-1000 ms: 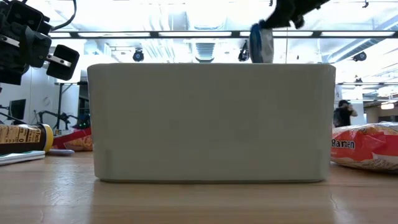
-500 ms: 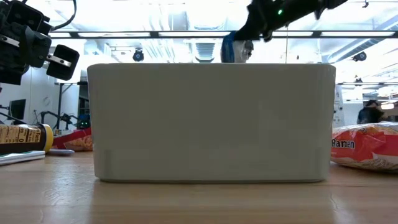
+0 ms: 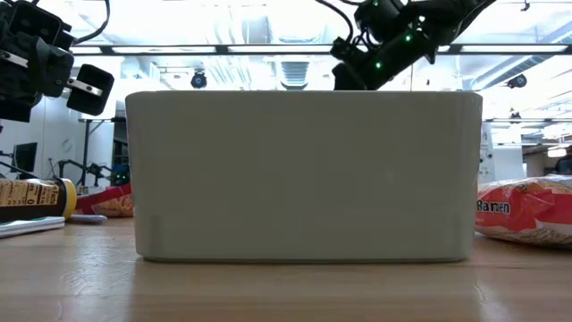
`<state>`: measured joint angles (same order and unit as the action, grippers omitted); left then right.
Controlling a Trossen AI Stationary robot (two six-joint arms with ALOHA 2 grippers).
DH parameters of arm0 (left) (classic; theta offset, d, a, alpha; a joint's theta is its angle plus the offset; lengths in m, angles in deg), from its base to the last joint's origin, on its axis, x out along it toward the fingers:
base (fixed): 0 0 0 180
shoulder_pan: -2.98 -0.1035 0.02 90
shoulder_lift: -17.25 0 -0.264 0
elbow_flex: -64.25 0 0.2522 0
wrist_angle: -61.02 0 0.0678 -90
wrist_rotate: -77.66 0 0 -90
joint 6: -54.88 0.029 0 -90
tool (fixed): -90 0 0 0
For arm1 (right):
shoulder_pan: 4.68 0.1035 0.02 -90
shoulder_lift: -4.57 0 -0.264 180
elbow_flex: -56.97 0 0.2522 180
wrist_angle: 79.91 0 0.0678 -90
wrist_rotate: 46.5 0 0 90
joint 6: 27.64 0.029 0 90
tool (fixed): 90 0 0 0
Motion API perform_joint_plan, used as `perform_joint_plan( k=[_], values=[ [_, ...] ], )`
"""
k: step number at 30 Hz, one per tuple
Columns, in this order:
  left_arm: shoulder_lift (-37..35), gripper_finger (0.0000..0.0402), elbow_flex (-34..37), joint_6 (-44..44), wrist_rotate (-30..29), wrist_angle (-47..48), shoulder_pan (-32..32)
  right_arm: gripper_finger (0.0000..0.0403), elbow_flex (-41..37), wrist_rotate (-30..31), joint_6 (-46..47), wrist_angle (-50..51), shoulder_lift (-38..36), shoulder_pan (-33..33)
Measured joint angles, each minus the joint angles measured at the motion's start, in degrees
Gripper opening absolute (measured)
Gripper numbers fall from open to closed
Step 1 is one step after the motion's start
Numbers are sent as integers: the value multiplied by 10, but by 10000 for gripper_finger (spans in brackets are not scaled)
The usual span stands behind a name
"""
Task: Pick & Place Food Item
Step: Put the blue noodle pack into the white bin
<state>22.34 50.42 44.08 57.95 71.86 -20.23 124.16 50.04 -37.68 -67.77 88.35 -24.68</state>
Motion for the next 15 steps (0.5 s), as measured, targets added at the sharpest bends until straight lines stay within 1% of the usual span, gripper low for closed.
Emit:
perform_joint_plan(
  k=[6, 10, 12, 15],
  values=[
    [0, 111, 0, 0, 0, 0, 0, 11, 0, -12, 24, 14, 0, 0],
    [0, 111, 0, 0, 0, 0, 0, 11, 0, -25, 108, 15, 0, 0],
    [0, 111, 0, 0, 0, 0, 0, 19, 0, -25, 129, 22, 0, 0],
    [0, 111, 0, 0, 0, 0, 0, 45, 0, -23, 114, 31, 0, -1]
  ],
)
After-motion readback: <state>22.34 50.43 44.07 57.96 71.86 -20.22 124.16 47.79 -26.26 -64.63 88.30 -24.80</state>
